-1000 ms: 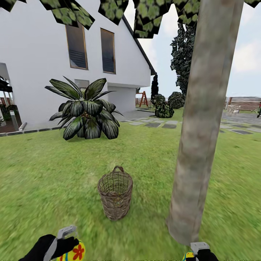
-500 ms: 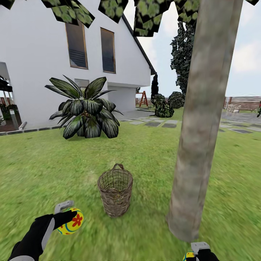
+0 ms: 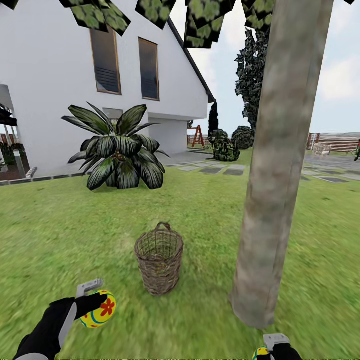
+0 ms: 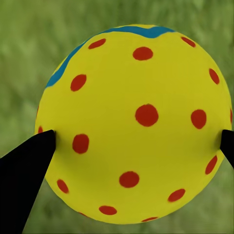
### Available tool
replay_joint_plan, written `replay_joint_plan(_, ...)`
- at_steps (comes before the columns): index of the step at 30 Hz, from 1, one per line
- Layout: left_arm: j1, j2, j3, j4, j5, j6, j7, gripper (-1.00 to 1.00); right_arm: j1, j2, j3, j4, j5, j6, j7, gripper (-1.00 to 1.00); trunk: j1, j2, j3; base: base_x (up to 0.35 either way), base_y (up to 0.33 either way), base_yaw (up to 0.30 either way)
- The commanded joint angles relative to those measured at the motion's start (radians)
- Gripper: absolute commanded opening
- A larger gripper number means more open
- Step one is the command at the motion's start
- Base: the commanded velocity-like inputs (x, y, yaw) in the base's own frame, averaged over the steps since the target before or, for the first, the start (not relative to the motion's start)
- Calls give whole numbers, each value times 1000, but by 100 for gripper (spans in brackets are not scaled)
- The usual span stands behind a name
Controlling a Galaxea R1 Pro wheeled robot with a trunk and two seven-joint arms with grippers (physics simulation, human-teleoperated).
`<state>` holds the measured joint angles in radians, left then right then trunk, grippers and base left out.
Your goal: Take the three Easter eggs out of the wicker basket on the lawn in the garden, then place them on the lawn next to a single tree (choose any tree) so that all three eggs are next to the same tree and none are left in the basket.
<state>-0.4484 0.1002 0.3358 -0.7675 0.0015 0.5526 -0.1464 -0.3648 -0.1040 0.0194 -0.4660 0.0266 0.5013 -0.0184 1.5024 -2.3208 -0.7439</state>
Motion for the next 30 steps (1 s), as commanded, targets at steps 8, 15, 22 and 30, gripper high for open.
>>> replay_joint_plan(8, -1, -10, -1, 210, -7, 58, -4, -100, 0, 0, 2, -2, 2, 7, -2, -100, 31, -57, -26, 0, 0, 0)
replay_joint_plan(15, 0, -10, -3, 258, -9, 86, 1, -100, 0, -1, -3, -9, -6, 8, 0, -100, 57, -106, -48, 0, 0, 0)
replay_joint_plan(22, 0, -9, -4, 269, -9, 84, 2, -100, 0, -3, -6, -14, -7, 8, 1, -100, 84, -155, -70, 0, 0, 0)
replay_joint_plan(30, 0, 84, 0, 520, -7, -66, 37, -100, 0, -7, -6, -15, -8, 8, 2, -100, 100, -180, -99, 0, 0, 0)
